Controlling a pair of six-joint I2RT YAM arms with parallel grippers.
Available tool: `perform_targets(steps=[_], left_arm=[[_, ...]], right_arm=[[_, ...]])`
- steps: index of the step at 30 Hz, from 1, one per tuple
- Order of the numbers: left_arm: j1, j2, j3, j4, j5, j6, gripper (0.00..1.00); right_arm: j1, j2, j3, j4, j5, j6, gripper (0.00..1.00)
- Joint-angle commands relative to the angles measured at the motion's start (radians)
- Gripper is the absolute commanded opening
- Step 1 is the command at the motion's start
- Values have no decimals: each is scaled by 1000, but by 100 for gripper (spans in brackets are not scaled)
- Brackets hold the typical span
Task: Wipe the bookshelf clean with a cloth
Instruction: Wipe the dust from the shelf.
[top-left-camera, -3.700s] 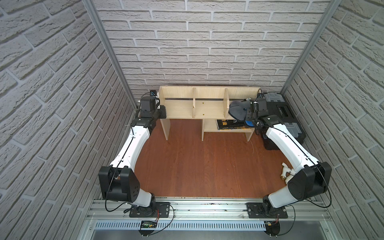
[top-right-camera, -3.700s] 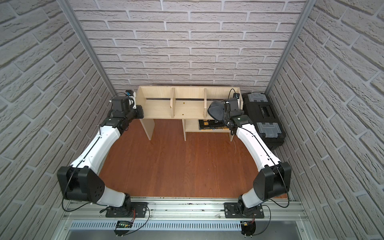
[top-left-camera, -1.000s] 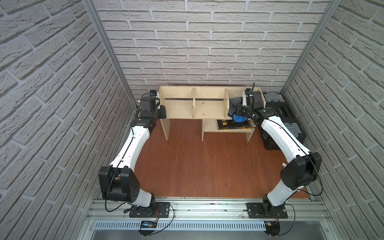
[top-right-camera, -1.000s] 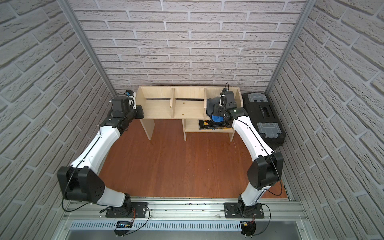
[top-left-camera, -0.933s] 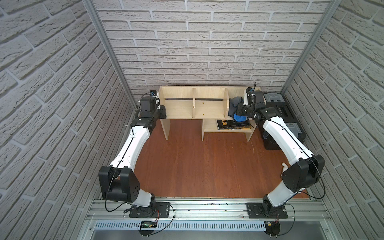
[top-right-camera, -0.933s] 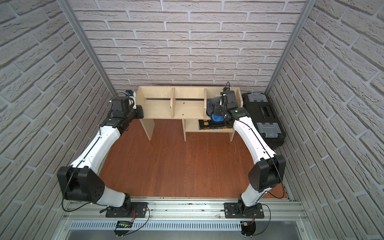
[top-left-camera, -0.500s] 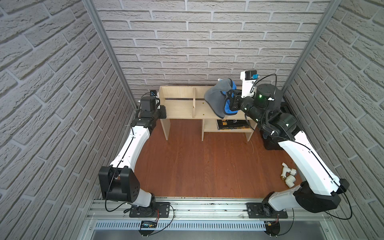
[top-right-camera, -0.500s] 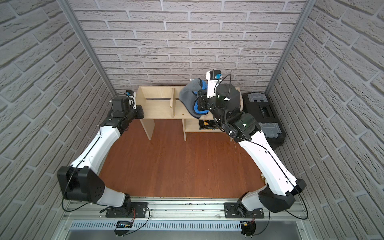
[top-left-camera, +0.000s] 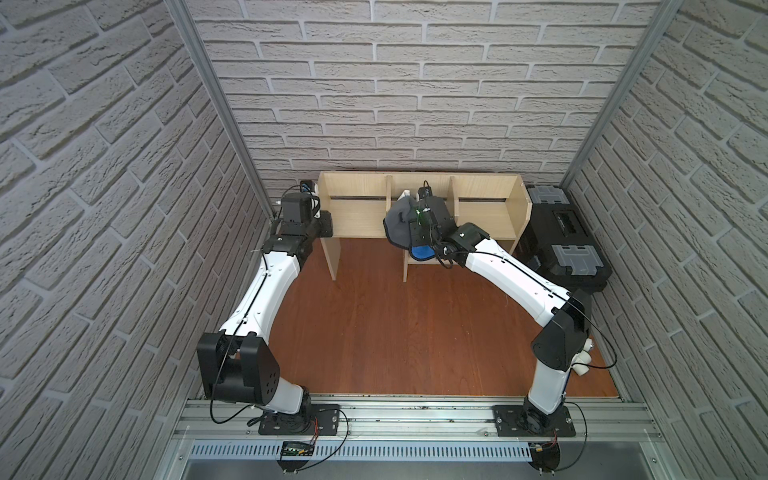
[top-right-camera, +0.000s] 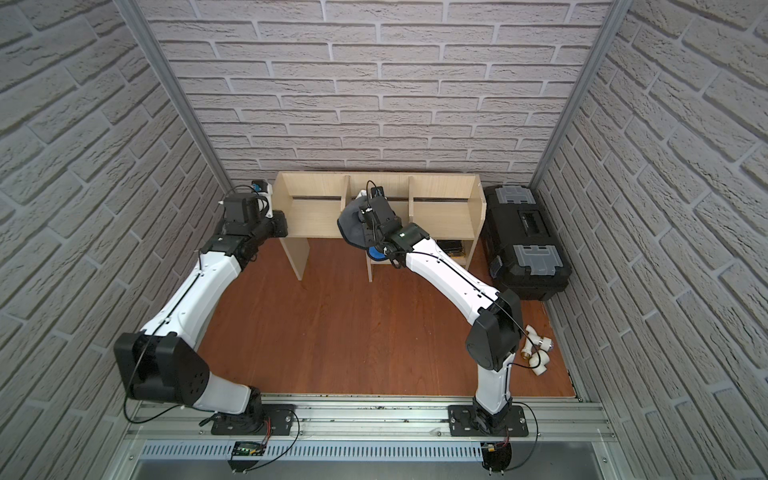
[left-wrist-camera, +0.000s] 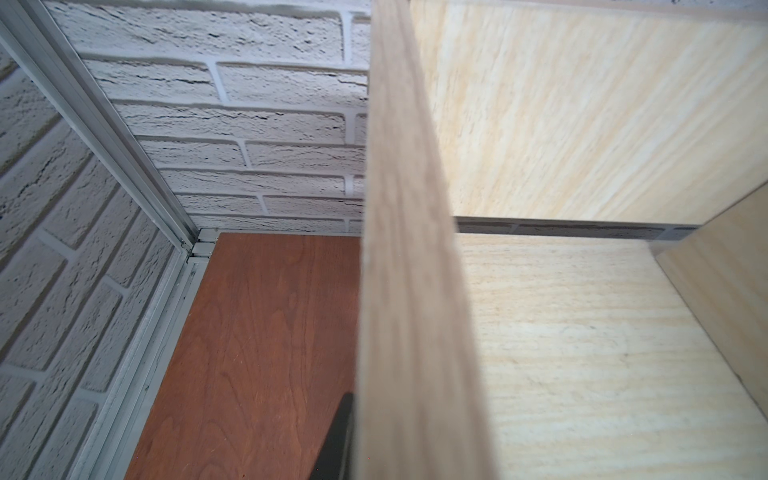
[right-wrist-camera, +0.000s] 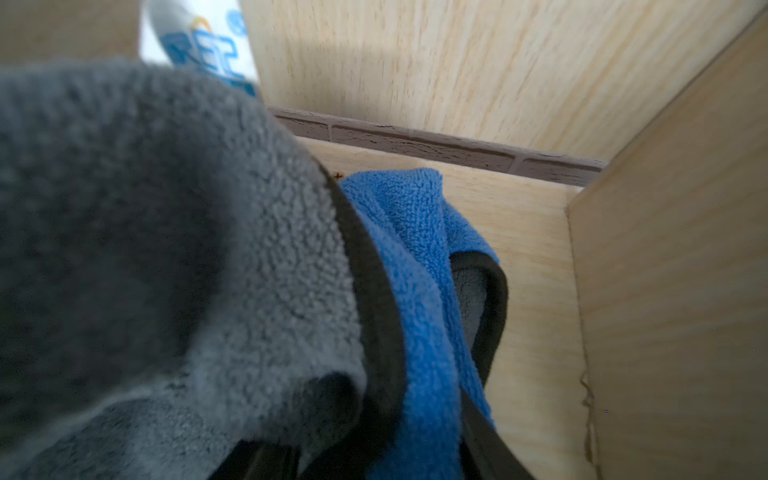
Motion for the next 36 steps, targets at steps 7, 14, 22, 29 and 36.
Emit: perform_targets(steps=[7, 14, 22, 29, 36], left_arm=[[5, 1, -24, -38, 71, -119, 0], [4, -1, -27, -37, 70, -120, 0], [-4, -5, -25, -39, 67, -116, 0], [-9, -15, -27, -36, 68, -116, 0], [-11, -21, -28, -30, 95, -116, 0]], right_arm=[[59, -138, -75, 69, 88, 6, 84], [56, 113, 150, -1, 34, 43, 79], [20, 128, 139, -85, 247, 120, 24], [-22, 90, 106, -66, 328, 112, 3], [-56, 257, 296, 15, -6, 73, 3]])
